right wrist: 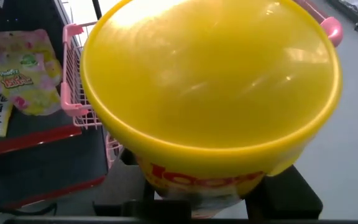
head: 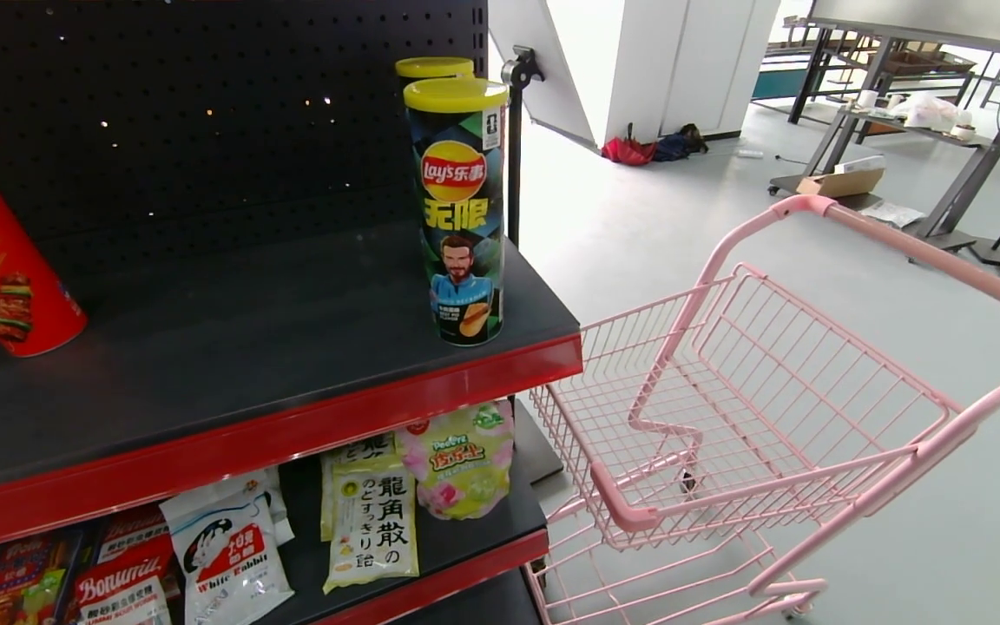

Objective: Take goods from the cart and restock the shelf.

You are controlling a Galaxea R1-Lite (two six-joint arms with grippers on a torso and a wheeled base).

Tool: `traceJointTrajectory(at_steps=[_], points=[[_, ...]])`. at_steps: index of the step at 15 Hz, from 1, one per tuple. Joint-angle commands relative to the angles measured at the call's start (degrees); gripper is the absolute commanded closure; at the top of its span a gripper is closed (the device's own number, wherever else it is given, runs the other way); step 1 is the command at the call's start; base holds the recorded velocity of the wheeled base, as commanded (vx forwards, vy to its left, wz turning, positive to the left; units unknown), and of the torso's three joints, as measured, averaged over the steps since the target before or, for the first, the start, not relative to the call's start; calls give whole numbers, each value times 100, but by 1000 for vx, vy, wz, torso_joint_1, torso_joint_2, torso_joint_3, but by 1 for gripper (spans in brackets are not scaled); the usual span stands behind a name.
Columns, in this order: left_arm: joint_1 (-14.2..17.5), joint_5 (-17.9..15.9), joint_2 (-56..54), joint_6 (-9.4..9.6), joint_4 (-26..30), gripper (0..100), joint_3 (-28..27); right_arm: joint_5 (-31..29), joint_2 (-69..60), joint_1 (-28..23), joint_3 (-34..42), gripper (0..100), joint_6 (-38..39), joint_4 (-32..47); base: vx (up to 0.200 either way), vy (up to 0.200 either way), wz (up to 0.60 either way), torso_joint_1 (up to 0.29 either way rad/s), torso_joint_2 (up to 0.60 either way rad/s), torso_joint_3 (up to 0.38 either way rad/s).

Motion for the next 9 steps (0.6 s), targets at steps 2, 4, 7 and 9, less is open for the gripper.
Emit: traceJointTrajectory(at_steps=[2,4,7,9], points=[[1,4,5,-1,-4,0,0,-1,45,12,55,100,-2,5,0,0,0,180,-523,-339],[1,4,5,-1,-4,0,0,7,45,21,64,100,-2,5,0,0,0,207,-567,-361],[1,4,5,-1,-4,0,0,-1,45,127,82,100,-2,5,0,0,0,238,-605,-370],[1,4,5,-10,-4,0,0,-1,45,127,152,100,-10,5,0,0,0,193,-466,-288]])
